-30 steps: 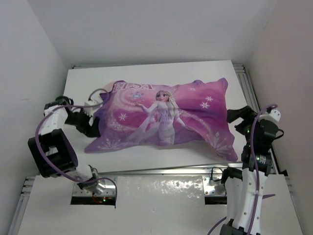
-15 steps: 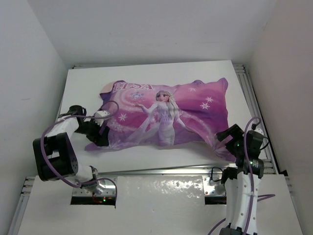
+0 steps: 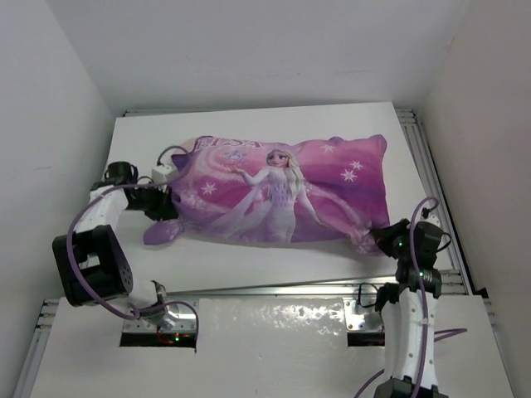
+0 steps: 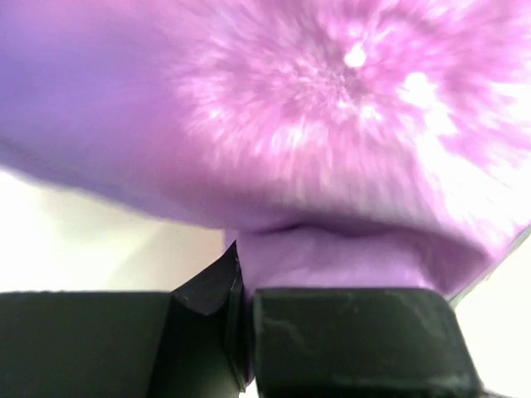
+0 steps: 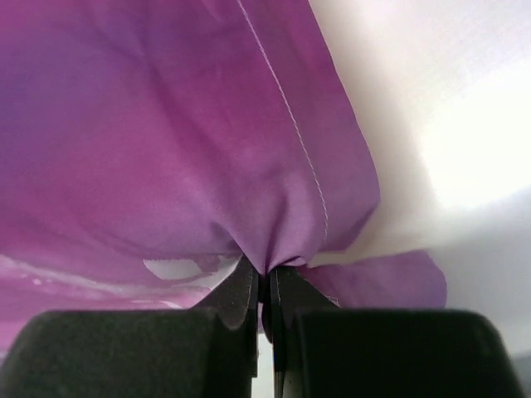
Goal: Put the pillow into the pillowcase
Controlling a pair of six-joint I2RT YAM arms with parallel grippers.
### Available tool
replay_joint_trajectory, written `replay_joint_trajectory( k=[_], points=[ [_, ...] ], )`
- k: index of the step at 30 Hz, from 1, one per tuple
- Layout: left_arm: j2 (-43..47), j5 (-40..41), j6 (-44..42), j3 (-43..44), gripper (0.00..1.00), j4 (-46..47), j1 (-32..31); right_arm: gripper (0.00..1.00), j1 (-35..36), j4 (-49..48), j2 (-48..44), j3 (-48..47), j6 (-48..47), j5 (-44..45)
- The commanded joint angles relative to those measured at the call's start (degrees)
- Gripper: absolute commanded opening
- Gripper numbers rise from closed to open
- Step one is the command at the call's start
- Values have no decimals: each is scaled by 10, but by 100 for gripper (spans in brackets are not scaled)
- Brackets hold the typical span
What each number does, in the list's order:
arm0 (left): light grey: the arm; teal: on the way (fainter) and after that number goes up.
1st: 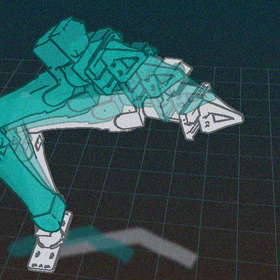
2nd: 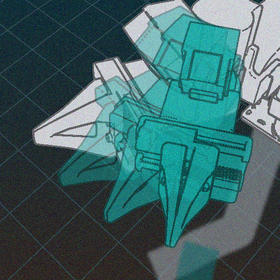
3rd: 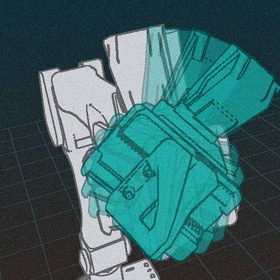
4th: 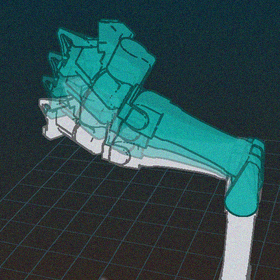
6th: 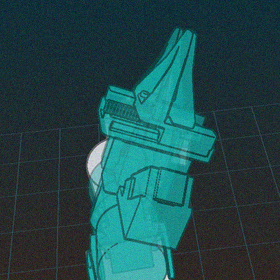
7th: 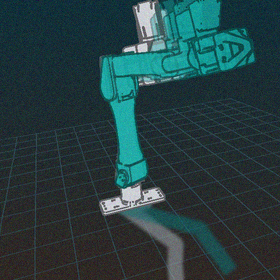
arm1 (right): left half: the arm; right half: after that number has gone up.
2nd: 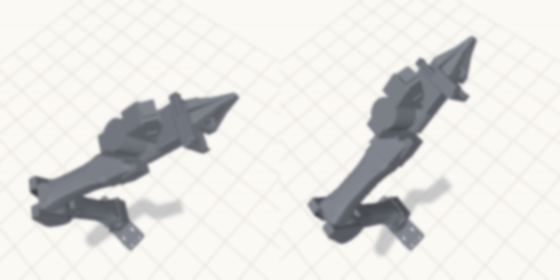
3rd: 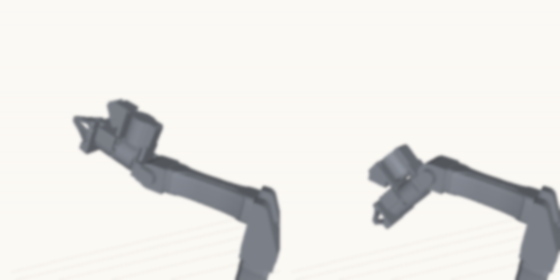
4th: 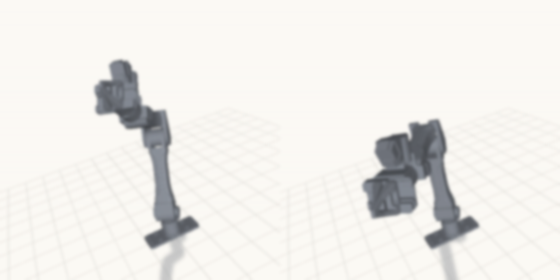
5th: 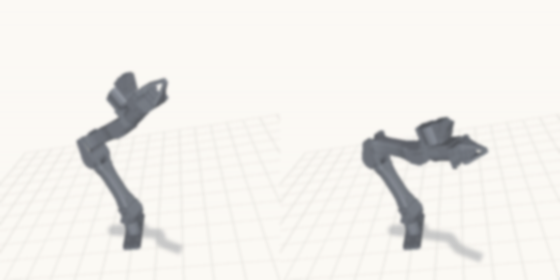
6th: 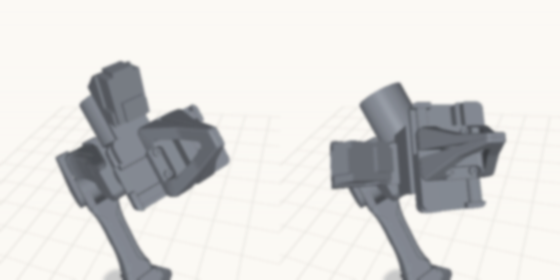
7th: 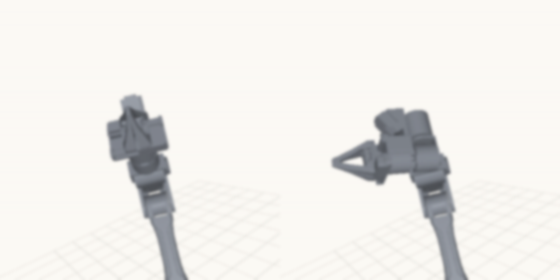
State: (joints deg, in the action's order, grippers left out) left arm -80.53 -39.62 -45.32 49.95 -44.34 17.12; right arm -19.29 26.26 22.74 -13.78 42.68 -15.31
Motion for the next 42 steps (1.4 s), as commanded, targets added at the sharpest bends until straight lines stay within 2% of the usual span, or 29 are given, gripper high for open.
replay_joint_trajectory(
  k=[1, 3, 4, 5, 7, 10, 12, 13, 16, 18, 20, 21, 22, 24, 25, 26, 27, 29, 30, 32, 33, 34, 35, 36, 37, 38, 39, 40, 42],
  points=[
    [7, -58, 73, 137, 0, 21, 28, 0, 1, -206, 80, -58, 49, -14],
    [-1, -53, 140, 203, 0, 49, 30, 0, 1, -306, 174, -152, 72, -70],
    [-11, -48, 163, 271, 0, 69, 30, 0, 1, -330, 286, -201, 99, -91],
    [-17, -42, 193, 306, 0, 116, 30, 0, 7, -340, 342, -313, 113, -110],
    [-47, -14, 276, 412, 0, 184, 30, 0, 23, -374, 483, -438, 116, -152],
    [-98, 27, 363, 549, 0, 269, 30, 0, 57, -309, 627, -782, 90, -127],
    [-132, 65, 421, 631, 0, 310, 30, 0, 58, -274, 692, -916, 111, -132],
    [-140, 74, 435, 652, 0, 347, 30, 0, 58, -265, 725, -1045, 117, -133],
    [-161, 98, 479, 716, 0, 393, 31, 0, 58, -252, 825, -1199, 140, -147],
    [-157, 99, 471, 729, 0, 399, 31, 0, 57, -256, 812, -1182, 127, -165],
    [-140, 93, 428, 691, 0, 389, 31, 0, 58, -287, 734, -1037, 95, -197],
    [-110, 76, 407, 661, 0, 380, 30, 0, 58, -329, 698, -891, 83, -200],
    [-91, 69, 385, 628, 0, 376, 31, 0, 59, -351, 661, -819, 71, -204],
    [-30, 60, 295, 508, 0, 345, 31, 0, 64, -381, 562, -618, 30, -206],
    [-11, 60, 260, 471, 0, 327, 31, 0, 66, -378, 535, -562, 10, -207],
    [6, 56, 175, 404, 0, 296, 32, 0, 70, -366, 479, -506, -25, -205],
    [32, 60, 127, 376, 0, 209, 32, 0, 77, -356, 450, -395, -36, -200],
    [55, 107, -3, 321, 0, 52, 34, 0, 81, -333, 351, -284, -44, -164],
    [57, 144, -26, 308, 0, 5, 36, 0, 82, -326, 316, -187, -34, -141],
    [56, 236, -54, 277, 0, -101, 42, 1, 82, -279, 250, -117, 2, -65],
    [59, 264, -63, 259, 0, -126, 46, 8, 82, -270, 198, -69, 17, -50],
    [62, 290, -71, 241, 8, -144, 48, 36, 82, -251, 180, -57, 30, -39],
    [72, 325, -78, 205, 14, -177, 48, 48, 81, -234, 166, -49, 40, -30],
    [78, 343, -79, 188, 33, -187, 49, 58, 80, -211, 154, -57, 41, -5],
    [83, 359, -77, 165, 43, -196, 50, 75, 80, -157, 154, -68, 38, 13],
    [93, 371, -79, 160, 58, -206, 49, 85, 80, -128, 155, -83, 23, 34],
    [99, 389, -83, 154, 83, -223, 51, 90, 80, -107, 157, -115, 14, 71],
    [105, 393, -88, 152, 99, -228, 52, 94, 80, -79, 160, -131, 3, 84],
    [114, 424, -91, 157, 100, -233, 54, 97, 80, -49, 167, -187, -25, 109]
  ],
)
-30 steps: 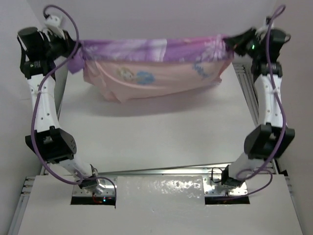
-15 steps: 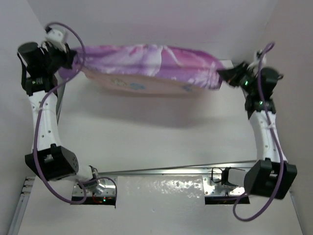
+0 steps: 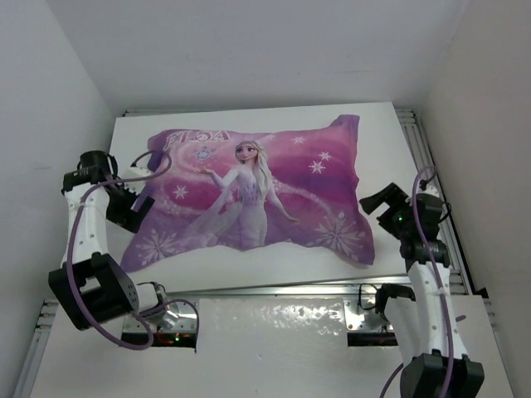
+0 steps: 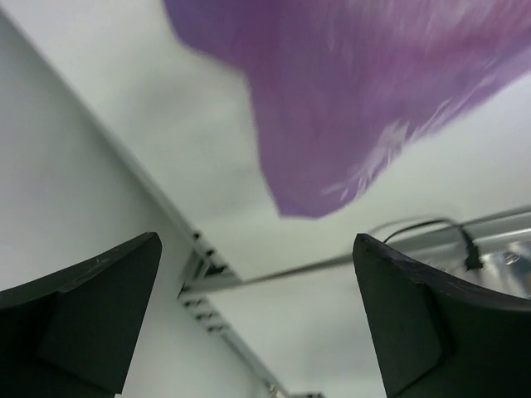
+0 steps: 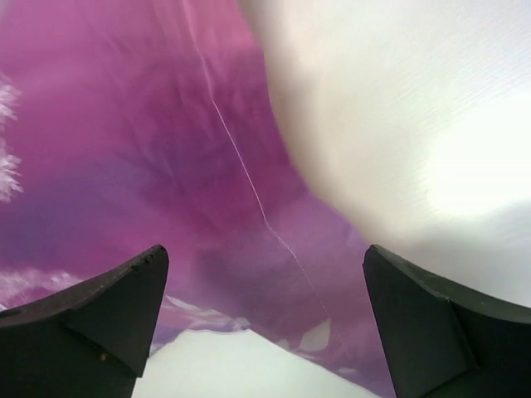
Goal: Put the pillow into the pillowcase
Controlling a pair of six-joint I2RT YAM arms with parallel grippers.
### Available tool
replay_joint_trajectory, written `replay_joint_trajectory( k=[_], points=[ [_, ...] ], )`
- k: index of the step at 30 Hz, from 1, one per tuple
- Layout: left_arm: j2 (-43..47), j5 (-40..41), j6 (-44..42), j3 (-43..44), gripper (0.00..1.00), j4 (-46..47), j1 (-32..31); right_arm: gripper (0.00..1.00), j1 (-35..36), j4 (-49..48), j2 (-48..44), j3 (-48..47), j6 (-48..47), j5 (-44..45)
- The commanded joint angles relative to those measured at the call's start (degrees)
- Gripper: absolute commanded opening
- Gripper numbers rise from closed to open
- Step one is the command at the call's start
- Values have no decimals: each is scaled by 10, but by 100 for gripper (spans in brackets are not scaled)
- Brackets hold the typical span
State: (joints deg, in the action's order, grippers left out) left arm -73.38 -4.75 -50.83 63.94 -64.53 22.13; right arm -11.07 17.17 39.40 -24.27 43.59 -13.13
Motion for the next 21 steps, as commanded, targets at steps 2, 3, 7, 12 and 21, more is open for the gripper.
replay_joint_trajectory(
  k=[2, 3, 7, 12, 21],
  points=[
    [40, 101, -36, 40, 100, -28, 6, 99, -2, 58, 3, -118, -57, 97],
    [39, 109, -37, 49, 100, -24, 11, 99, -3, 68, 3, -150, -65, 98],
    [28, 115, -6, 122, 100, 0, 20, 99, -2, 106, 7, -221, -124, 128],
    [32, 51, 116, 213, 100, 72, 22, 99, -2, 137, 45, -335, -199, 185],
    [70, 121, 405, 234, 100, 170, 22, 99, -3, 94, 11, -376, -243, 252]
  ],
)
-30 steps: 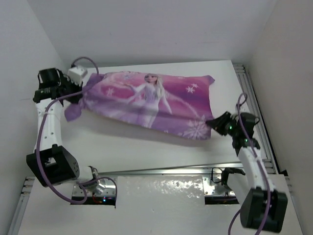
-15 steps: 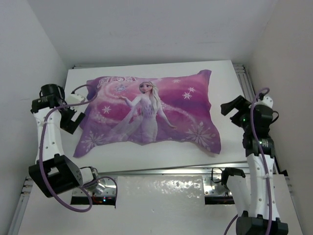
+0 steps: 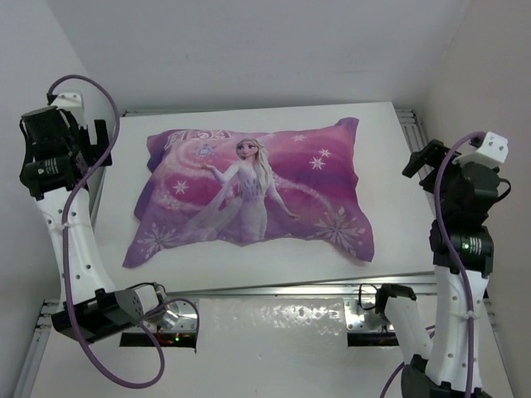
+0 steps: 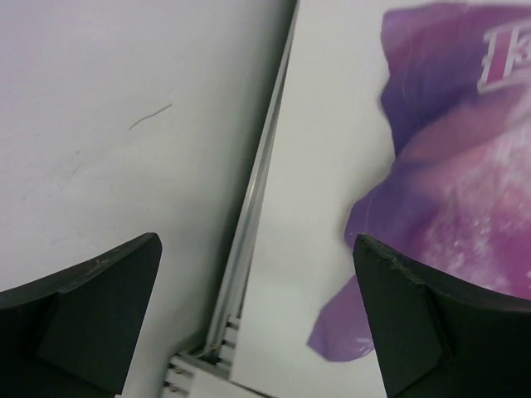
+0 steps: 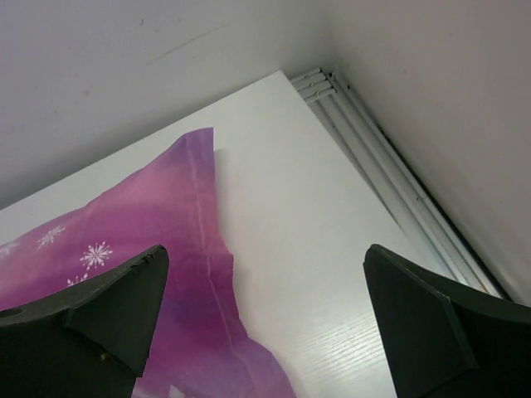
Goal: Put the pillow into the pillowcase
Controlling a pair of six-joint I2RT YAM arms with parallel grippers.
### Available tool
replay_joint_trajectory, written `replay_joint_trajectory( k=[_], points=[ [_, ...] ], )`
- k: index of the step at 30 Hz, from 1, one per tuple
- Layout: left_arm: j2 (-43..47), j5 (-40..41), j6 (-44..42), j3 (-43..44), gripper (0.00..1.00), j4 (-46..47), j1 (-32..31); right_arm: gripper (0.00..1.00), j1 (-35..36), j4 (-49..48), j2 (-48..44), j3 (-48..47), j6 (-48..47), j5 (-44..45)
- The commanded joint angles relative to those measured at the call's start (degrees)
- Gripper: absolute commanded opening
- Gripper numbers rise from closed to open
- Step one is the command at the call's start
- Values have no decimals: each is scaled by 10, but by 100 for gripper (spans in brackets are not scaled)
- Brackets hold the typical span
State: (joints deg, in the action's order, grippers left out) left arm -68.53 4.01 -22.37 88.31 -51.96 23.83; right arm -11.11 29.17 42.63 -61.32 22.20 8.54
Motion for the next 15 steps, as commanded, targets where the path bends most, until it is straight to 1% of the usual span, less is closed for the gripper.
replay_joint_trajectory(
  k=[1, 4, 8, 15],
  points=[
    [28, 48, 122, -18, 100, 48, 5, 99, -2, -31, -27, 6, -31, 34],
    [36, 78, 126, -47, 100, 51, 5, 99, -2, -39, -44, 26, -35, 41],
    [45, 79, 138, -87, 100, 52, 5, 99, -1, -56, -55, 45, -37, 42],
    [53, 74, 145, -101, 100, 55, 5, 99, 0, -56, -50, 45, -36, 30]
  ],
)
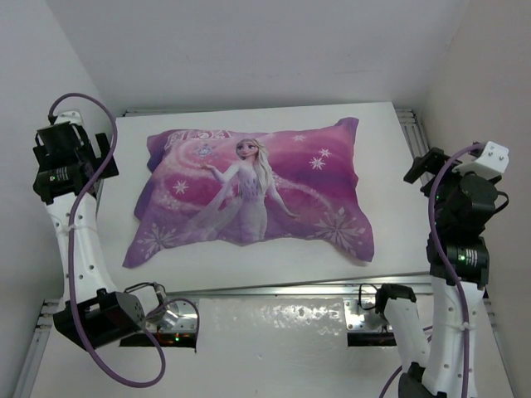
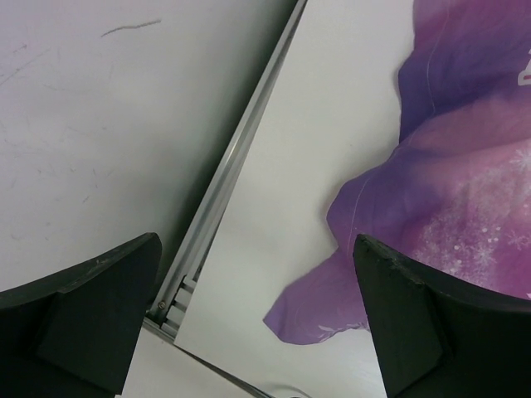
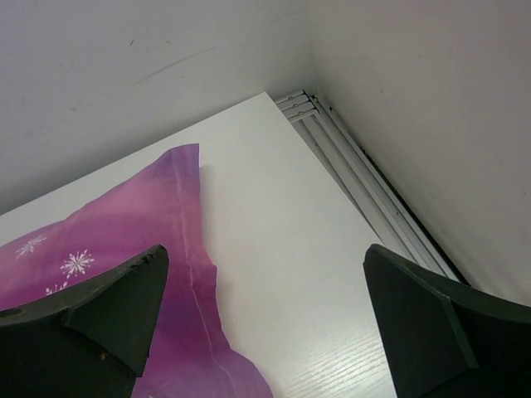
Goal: Put the pillow into the pillowcase
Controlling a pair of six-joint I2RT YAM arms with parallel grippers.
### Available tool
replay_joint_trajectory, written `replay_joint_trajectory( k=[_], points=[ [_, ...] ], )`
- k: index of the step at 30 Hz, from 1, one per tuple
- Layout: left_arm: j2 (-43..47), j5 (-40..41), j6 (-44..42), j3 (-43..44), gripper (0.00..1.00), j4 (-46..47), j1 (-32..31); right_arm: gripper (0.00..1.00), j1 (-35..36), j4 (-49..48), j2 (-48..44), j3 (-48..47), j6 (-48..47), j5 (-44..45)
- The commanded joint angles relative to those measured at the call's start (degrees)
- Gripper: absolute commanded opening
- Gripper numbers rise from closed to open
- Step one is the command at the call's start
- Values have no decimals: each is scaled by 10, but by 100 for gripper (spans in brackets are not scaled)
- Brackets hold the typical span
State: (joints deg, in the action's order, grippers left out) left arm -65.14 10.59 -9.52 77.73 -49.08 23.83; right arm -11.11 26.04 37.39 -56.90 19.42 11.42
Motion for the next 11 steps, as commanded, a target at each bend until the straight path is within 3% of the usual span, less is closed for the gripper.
replay_joint_trajectory(
  k=[1, 11],
  points=[
    [17, 9, 17, 6, 100, 27, 5, 99, 0, -25, 1, 3, -8, -1],
    [20, -12, -2, 7, 100, 21, 5, 99, 0, -25, -4, 7, -14, 6]
  ],
)
